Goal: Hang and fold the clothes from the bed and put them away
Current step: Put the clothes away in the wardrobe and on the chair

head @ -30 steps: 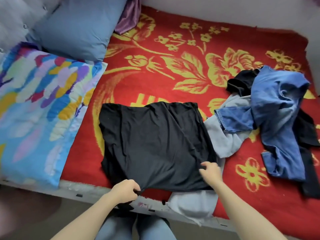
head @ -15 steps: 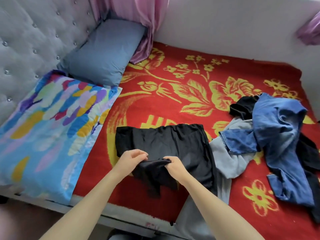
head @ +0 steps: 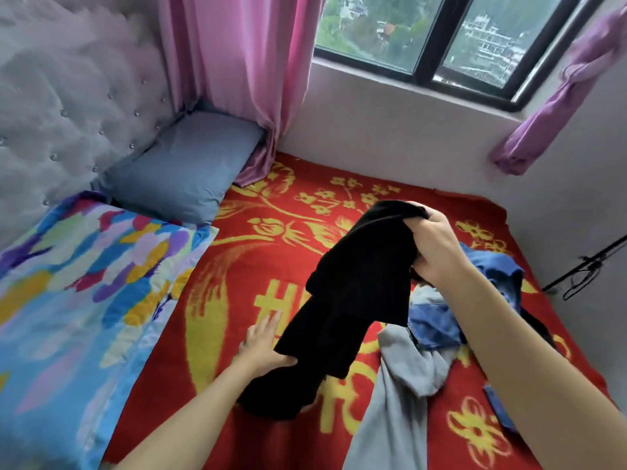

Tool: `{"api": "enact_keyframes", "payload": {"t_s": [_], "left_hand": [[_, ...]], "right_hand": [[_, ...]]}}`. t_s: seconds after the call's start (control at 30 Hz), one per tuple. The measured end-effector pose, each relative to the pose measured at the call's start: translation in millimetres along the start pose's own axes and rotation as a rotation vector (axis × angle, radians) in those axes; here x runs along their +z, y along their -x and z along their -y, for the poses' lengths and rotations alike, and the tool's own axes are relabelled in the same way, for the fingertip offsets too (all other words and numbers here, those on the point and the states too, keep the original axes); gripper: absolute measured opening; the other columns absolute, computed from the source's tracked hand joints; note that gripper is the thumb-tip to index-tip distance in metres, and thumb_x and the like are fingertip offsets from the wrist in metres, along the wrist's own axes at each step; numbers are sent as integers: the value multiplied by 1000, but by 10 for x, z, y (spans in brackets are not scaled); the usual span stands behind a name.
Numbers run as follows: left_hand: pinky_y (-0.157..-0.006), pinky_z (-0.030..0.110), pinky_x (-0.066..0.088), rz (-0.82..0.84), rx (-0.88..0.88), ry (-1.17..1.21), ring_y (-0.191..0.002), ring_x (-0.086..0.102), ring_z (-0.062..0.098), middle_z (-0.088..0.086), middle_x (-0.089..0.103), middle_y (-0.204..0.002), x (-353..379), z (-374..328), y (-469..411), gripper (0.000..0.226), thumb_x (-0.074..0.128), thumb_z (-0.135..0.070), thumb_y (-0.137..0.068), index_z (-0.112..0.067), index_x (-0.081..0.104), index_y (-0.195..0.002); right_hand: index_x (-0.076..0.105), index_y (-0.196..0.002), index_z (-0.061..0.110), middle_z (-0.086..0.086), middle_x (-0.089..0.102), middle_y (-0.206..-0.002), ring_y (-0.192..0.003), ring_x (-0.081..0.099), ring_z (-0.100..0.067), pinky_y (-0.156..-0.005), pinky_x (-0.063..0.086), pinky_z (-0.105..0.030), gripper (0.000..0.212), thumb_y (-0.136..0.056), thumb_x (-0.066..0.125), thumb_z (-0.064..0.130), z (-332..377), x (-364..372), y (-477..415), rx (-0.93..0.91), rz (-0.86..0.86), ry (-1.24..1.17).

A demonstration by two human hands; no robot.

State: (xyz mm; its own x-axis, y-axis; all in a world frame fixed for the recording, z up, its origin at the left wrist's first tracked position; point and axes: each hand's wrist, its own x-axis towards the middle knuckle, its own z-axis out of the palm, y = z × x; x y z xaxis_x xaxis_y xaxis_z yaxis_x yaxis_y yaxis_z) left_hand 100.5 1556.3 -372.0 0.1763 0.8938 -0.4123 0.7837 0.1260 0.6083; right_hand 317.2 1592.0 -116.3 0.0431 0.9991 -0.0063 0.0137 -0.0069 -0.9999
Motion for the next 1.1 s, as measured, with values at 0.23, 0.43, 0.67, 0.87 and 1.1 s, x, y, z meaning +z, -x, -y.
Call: {"api": "enact_keyframes", "payload": {"t_s": [0.23, 0.43, 0.67, 0.87, 1.1], "left_hand": [[-83, 22, 48, 158, 204, 540, -104, 59, 20, 2, 64, -105, -31, -372, 8, 37, 69, -37, -83, -12, 61, -109], [-70, 24, 48, 116, 229, 798, -83, 65, 21, 11, 67, -91, -285, -323, 52, 30, 74, -17, -81, 1, 63, -101], [-46, 14, 42, -230, 334, 920, -49, 55, 6, 1, 61, -59, -1105, -167, 210, 17, 69, -7, -81, -12, 63, -66], [-65, 4, 44, -449, 457, 751, -66, 60, -8, -18, 70, -69, -1514, -343, 402, 19, 67, -9, -85, -25, 71, -76], [-69, 6, 43, -522, 520, 662, -67, 59, -7, -20, 67, -66, -1753, -473, 619, 19, 66, -8, -85, -24, 68, -74]], "right_hand": [[76, -68, 20, 0, 72, -70, -65, 69, -13, -60, 55, -24, 44, -87, 43, -2, 563, -100, -56, -167, -112, -125], [65, -78, 15, 2, 69, -60, -54, 65, -11, -55, 55, -23, 27, -90, 45, 1, 594, -378, -57, -133, -393, -216], [54, -117, 5, -13, 59, -85, -76, 59, -22, -77, 53, -37, 25, -96, 40, 7, -122, -1018, -77, 225, -692, -268], [55, -89, 20, -9, 66, -66, -56, 65, -16, -45, 51, -19, 18, -96, 40, 13, -861, -1045, 128, 607, -629, -396], [59, -104, 5, -2, 57, -51, -39, 52, -8, -34, 35, -15, 35, -89, 33, -11, -1384, -894, 315, 605, -295, 165]]}}
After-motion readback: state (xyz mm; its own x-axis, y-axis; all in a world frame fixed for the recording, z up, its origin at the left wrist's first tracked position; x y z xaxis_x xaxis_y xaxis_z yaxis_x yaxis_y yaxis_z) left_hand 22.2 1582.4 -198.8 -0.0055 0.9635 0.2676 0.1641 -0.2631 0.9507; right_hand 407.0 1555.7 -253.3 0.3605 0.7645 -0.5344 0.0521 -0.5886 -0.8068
